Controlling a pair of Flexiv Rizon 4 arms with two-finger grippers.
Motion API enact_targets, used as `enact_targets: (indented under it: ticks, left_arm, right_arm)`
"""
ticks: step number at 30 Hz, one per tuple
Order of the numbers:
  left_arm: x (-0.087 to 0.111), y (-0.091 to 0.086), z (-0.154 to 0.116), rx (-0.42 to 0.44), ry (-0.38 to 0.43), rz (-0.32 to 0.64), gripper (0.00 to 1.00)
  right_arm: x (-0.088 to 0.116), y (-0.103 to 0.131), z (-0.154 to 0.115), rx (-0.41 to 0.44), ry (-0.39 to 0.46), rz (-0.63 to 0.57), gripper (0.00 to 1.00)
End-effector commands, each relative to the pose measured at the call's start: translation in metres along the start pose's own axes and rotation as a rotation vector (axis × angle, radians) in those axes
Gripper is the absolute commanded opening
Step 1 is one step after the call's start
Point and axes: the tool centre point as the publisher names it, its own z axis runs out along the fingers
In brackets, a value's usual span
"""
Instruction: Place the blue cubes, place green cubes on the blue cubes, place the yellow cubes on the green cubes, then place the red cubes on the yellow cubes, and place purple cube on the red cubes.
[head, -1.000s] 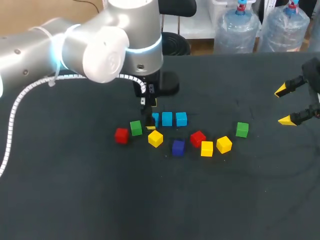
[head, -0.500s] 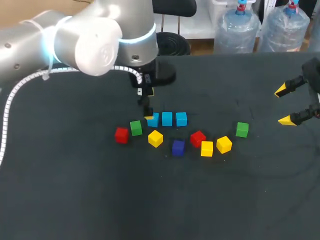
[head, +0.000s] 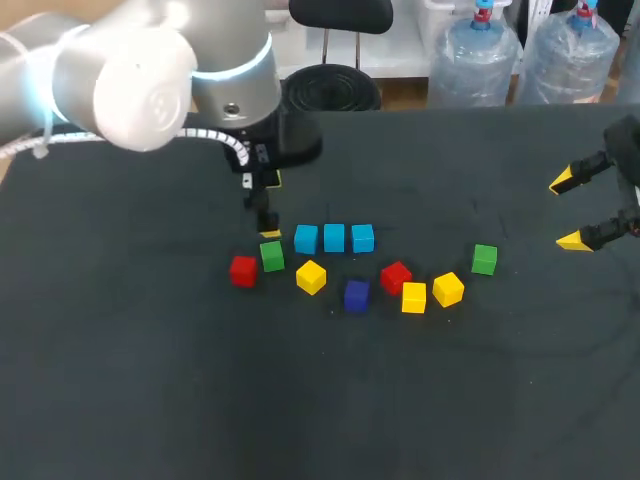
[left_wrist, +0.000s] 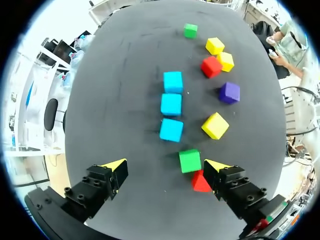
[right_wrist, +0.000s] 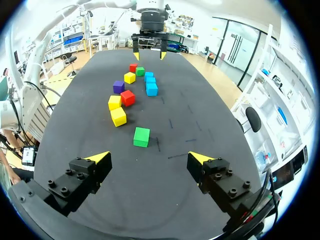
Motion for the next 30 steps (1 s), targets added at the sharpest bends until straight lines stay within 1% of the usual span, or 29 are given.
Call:
enact_targets:
  ticks: [1, 5, 10, 16, 20, 24, 30]
  left_arm:
    - [0.003, -0.011, -0.004, -0.026, 0.009, -0.01, 1.0]
    - [0.005, -0.015, -0.002, -0.029, 0.03, -0.052, 1.0]
    - [0.004, -0.019, 0.001, -0.031, 0.06, -0.075, 1.0]
    - [0.006, -0.021, 0.006, 0.007, 0.051, -0.146, 1.0]
    - [0.008, -0.021, 0.012, 0.035, 0.022, -0.181, 1.0]
    - [0.009, -0.023, 0.018, 0.034, 0.004, -0.198, 1.0]
    - [0.008, -0.025, 0.021, 0.016, 0.0, -0.197, 1.0]
  right_arm:
    - [0.0, -0.001, 0.001, -0.001, -0.003, -0.001, 1.0]
    - [0.0, -0.001, 0.001, -0.001, -0.003, -0.001, 1.0]
    - [0.0, -0.001, 0.001, -0.001, -0.003, -0.001, 1.0]
    - [0.0, -0.001, 0.001, -0.001, -0.003, -0.001, 1.0]
    - [0.0, -0.001, 0.001, -0.001, -0.003, -0.001, 1.0]
    - [0.0, -0.001, 0.001, -0.001, -0.003, -0.001, 1.0]
    - [0.0, -0.001, 0.001, -0.001, -0.003, -0.001, 1.0]
